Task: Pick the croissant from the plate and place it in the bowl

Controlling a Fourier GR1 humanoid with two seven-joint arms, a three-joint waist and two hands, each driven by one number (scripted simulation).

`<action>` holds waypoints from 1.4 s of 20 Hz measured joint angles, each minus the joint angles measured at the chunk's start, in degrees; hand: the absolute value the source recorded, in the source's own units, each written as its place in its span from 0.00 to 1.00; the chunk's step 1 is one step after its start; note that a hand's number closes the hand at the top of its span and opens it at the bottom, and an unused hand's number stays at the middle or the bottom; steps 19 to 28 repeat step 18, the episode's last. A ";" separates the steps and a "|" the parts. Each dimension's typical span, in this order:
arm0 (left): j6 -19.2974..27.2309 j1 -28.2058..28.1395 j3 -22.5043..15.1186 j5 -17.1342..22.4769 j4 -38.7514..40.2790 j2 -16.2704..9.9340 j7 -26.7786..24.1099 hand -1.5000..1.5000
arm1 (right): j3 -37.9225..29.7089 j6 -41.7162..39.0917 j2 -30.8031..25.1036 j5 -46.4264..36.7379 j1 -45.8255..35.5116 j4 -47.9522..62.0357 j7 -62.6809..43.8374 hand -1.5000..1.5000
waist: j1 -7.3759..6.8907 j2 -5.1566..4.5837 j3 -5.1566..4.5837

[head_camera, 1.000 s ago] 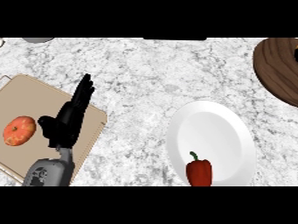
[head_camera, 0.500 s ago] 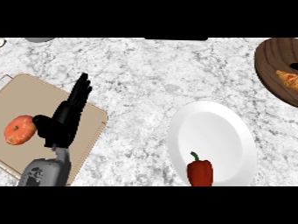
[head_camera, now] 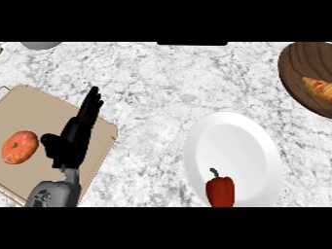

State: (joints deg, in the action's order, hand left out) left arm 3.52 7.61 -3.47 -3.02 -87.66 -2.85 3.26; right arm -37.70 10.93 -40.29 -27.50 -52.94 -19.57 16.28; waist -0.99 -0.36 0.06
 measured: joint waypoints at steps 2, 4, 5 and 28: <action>-0.24 0.23 0.49 0.27 -0.09 -0.36 0.37 0.50 | -1.35 -2.09 -1.25 2.10 0.63 -0.01 -0.23 0.00 | 0.19 0.07 0.00; -0.11 0.00 0.73 0.30 -0.29 -0.40 0.70 0.50 | -2.42 -4.78 -2.06 4.28 1.25 -0.71 -0.77 0.00 | 0.51 0.22 -0.03; -0.12 -0.15 0.64 0.31 -0.66 -0.35 0.94 0.50 | -3.21 -6.27 -2.49 5.58 2.26 -1.04 -0.23 0.00 | 0.64 0.28 -0.04; -1.00 0.26 2.20 0.60 -0.43 -1.12 0.74 0.50 | -3.76 -21.02 -3.20 16.77 15.67 -11.67 0.77 0.00 | 1.13 0.45 -0.07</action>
